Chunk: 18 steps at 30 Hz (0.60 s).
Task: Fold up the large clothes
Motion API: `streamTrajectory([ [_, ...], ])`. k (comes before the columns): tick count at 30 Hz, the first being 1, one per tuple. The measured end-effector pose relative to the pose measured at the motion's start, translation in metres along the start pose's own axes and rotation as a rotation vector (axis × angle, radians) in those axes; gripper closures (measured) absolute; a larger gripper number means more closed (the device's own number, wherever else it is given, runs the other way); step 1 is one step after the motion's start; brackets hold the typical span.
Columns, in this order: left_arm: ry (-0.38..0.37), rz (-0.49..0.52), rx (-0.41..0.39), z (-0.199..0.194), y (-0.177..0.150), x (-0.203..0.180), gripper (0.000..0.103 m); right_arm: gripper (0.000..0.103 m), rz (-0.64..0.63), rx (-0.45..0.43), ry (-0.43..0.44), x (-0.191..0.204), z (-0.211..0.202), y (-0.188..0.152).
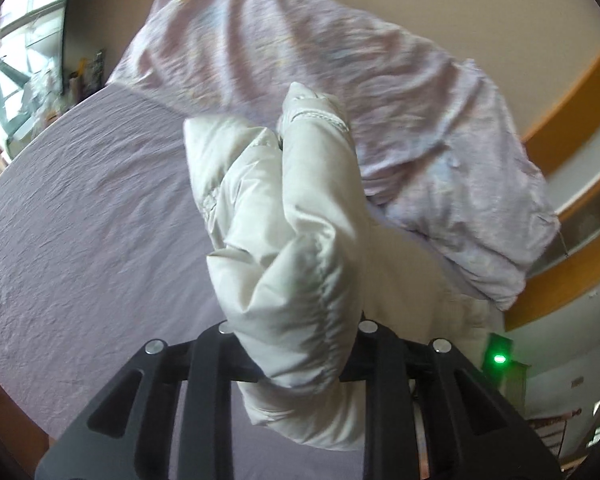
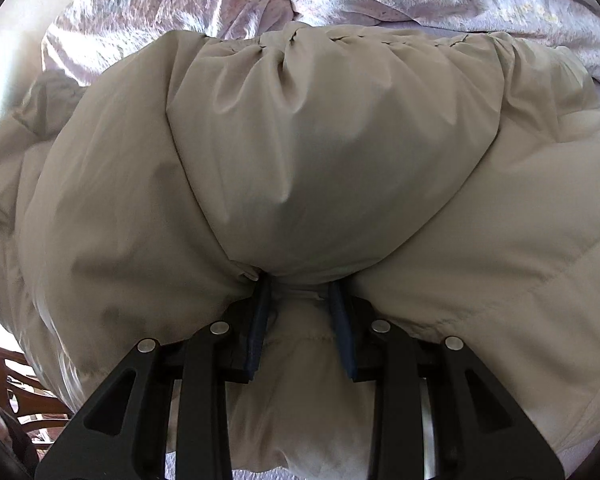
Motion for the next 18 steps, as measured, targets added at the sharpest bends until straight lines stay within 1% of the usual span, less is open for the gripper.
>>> streamTrajectory([
  [3, -0.048, 0.028, 0.003, 0.001, -0.002, -0.03, 0.08, 0.071, 0.0, 0.008, 0.017, -0.005, -0.001, 0.001],
  [8, -0.101, 0.098, 0.026, 0.01, -0.012, -0.077, 0.08, 0.07, 0.003, 0.013, 0.025, -0.019, -0.006, 0.006],
  [13, -0.126, 0.16, 0.059, 0.023, -0.027, -0.119, 0.08, 0.07, 0.044, -0.004, 0.044, -0.048, -0.021, 0.003],
  [18, -0.145, 0.21, 0.1, 0.043, -0.045, -0.158, 0.08, 0.07, 0.073, -0.046, 0.037, -0.078, -0.04, 0.002],
])
Point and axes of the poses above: each gripper's, at about its wrist camera, not at the fingertips, and z roughly the way its jaws point, x to its left, y to its top, the point moved 1 cm from there along z, roughly the way its jaws point, and after that the axes turned 11 degrees about -y, right-handed, at the moved point
